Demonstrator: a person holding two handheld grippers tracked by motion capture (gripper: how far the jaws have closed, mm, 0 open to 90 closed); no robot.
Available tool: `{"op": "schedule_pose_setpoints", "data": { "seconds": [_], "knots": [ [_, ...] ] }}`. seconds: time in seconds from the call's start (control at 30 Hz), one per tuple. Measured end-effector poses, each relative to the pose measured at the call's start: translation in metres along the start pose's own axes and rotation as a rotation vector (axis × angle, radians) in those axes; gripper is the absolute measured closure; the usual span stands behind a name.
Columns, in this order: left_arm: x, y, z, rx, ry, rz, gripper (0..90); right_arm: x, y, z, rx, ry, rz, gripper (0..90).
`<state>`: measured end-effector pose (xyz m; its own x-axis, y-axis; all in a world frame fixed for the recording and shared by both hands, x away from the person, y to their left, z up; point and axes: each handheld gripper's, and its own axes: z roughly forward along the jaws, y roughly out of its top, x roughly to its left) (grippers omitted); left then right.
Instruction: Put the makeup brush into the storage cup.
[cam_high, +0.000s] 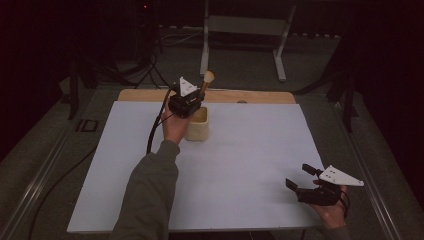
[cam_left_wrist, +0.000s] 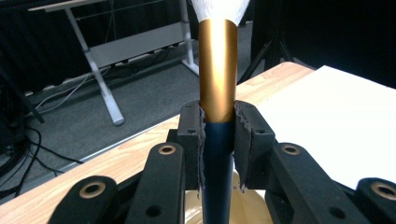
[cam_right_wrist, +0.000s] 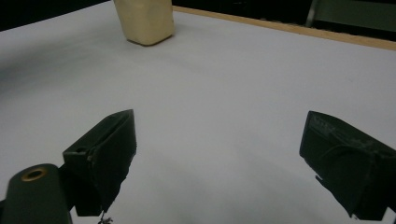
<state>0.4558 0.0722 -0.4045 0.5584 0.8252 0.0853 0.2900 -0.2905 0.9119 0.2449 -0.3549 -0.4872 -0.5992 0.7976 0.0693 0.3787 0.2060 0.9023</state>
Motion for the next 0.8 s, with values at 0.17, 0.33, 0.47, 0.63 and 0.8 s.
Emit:
{"op": "schedule_pose_setpoints", "data": {
  "seconds": [0.17,0.33,0.47,0.63,0.8],
  "knots": [
    [0.002,-0.004,0.000,0.009,-0.001,-0.009,74.7,0.000,0.000,0.000,0.001,0.000,-0.001,10.8],
    [0.001,-0.006,0.002,0.021,-0.010,-0.006,74.7,0.000,0.000,0.000,0.001,0.000,-0.002,10.9],
    [0.002,-0.008,0.002,0.027,-0.009,-0.010,74.7,0.000,0.000,0.000,0.001,0.000,0.000,10.9],
    [0.003,-0.013,0.001,0.039,-0.013,-0.015,74.7,0.000,0.000,0.000,0.002,0.000,-0.003,10.8],
    [0.004,-0.015,0.002,0.050,-0.022,-0.014,74.6,0.000,0.000,0.000,0.002,-0.002,-0.002,10.9]
  ]
}}
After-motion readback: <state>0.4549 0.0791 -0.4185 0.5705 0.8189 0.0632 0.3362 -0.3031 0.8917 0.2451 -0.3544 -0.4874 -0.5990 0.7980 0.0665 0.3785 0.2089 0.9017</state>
